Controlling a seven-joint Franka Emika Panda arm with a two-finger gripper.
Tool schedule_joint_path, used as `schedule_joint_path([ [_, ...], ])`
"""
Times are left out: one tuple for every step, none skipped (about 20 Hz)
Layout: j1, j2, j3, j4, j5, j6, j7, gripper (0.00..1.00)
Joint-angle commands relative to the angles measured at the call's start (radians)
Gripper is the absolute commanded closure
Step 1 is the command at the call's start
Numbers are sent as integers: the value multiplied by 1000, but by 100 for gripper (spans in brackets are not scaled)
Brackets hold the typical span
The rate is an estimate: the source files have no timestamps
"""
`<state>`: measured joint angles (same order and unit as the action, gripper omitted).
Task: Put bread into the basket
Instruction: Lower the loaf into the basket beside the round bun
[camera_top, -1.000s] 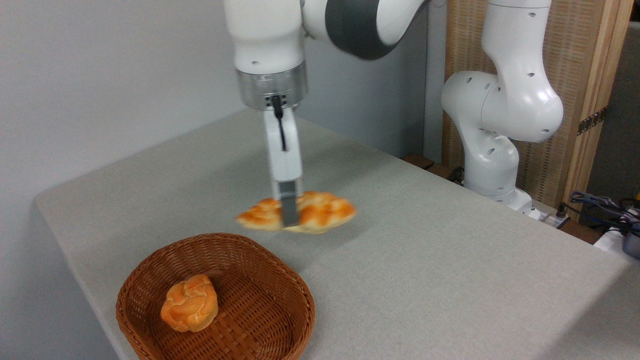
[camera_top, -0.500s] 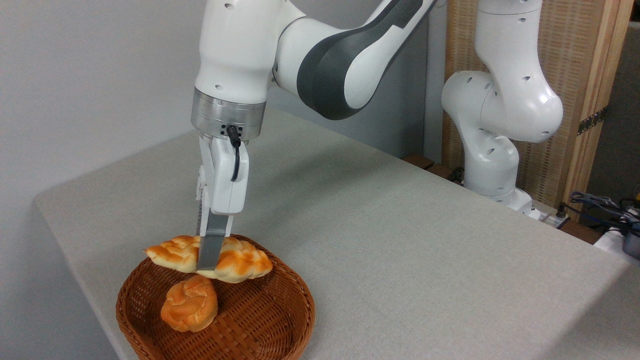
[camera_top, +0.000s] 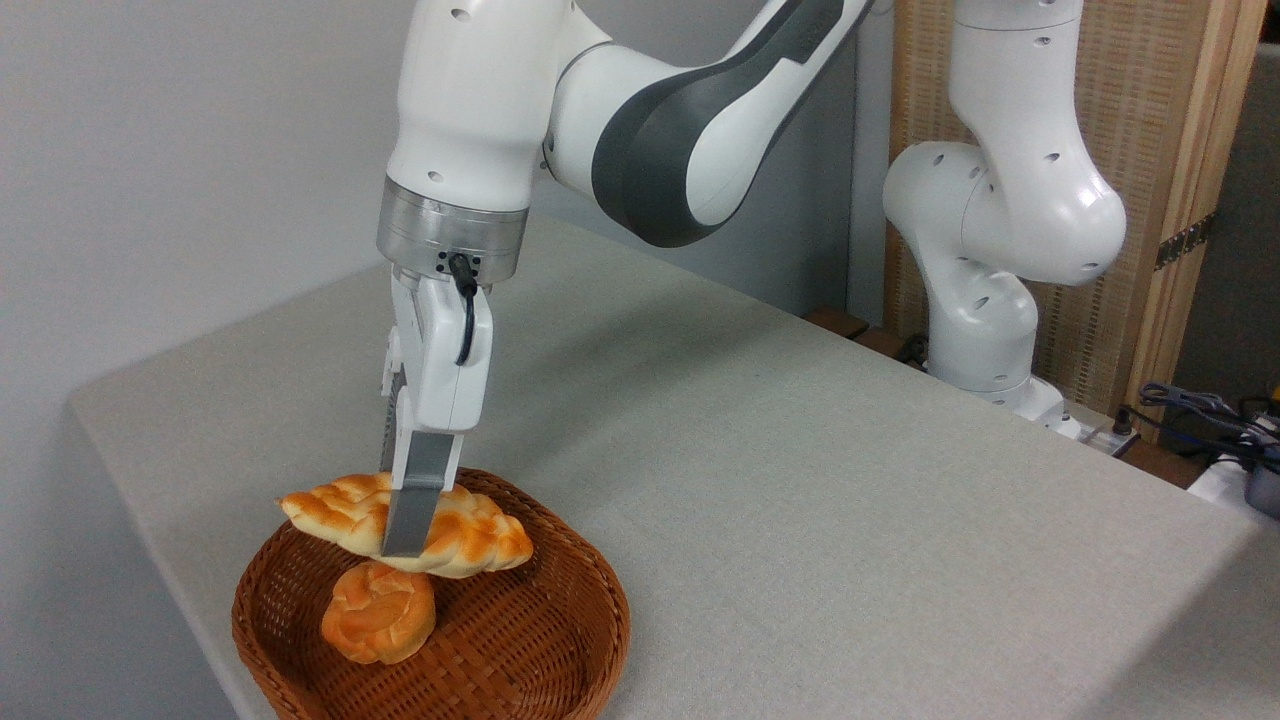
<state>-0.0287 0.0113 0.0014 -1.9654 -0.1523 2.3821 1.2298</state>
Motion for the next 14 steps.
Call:
schedule_joint_path([
  [-4,-5,5,16,-15,6,-21,0],
  [-2,-10,8,16,-21,-6,-24,0],
  [0,-10,8,17,-26,-27,-35,0],
  [0,-10,6,35,-45,-49,-56,0],
  [0,-10,6,43,-52,-56,-67,0],
  [0,-10,6,52,-56,-70,-82,0],
  [0,-10,8,56,-56,-75,-87,0],
  [0,-10,11,60,-56,-76,-88,0],
  [0,-10,12,60,-56,-76,-87,0],
  [0,-10,14,62,-58,-76,-87,0],
  [0,-10,14,62,-58,-76,-88,0],
  [0,-10,14,62,-56,-76,-87,0],
  [0,-10,14,63,-56,-76,-88,0],
  [0,-10,14,62,-56,-76,-88,0],
])
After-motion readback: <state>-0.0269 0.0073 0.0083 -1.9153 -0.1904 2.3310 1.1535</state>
